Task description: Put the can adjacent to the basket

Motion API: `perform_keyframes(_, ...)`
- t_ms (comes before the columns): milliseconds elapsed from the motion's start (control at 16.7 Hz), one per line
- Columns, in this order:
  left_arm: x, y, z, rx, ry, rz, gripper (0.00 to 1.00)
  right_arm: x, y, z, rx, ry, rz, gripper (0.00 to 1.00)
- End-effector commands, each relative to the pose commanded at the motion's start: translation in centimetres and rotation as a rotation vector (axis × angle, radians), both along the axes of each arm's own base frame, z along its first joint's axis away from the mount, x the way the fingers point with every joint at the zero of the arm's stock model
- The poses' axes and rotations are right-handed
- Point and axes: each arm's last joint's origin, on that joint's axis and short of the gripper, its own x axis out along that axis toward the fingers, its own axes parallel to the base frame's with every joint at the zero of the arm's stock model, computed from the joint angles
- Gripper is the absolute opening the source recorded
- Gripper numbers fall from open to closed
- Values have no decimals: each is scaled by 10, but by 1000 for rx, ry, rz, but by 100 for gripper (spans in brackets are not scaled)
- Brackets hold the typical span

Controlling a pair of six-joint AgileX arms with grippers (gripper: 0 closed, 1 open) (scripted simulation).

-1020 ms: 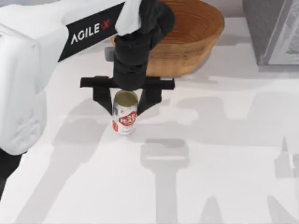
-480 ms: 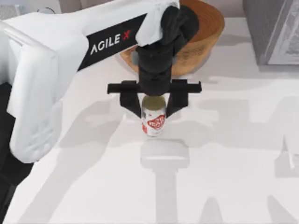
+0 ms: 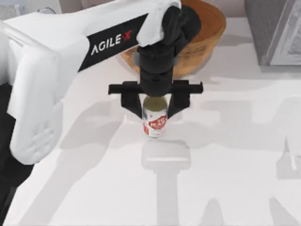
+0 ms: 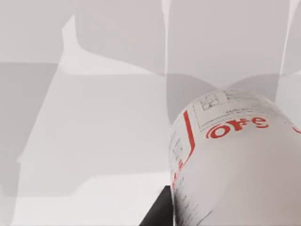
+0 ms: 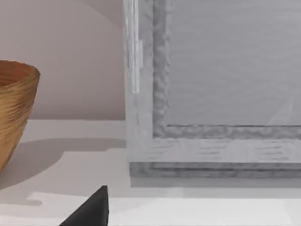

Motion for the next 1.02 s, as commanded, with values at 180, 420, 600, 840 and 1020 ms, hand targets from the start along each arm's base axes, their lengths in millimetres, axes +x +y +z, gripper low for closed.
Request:
perform_keyframes(180,0,0,0,0,0,0,68,0,0,0,0,0,0,100)
perform_keyframes(420,0,0,0,0,0,0,98,0,0,0,0,0,0,100)
perform_keyframes(600,0,0,0,0,0,0,100,0,0,0,0,0,0,100)
perform_keyframes(840,0,0,0,0,0,0,100,0,0,0,0,0,0,100)
perform_keyframes(1020,0,0,0,1,1,0,100,0,0,0,0,0,0,100)
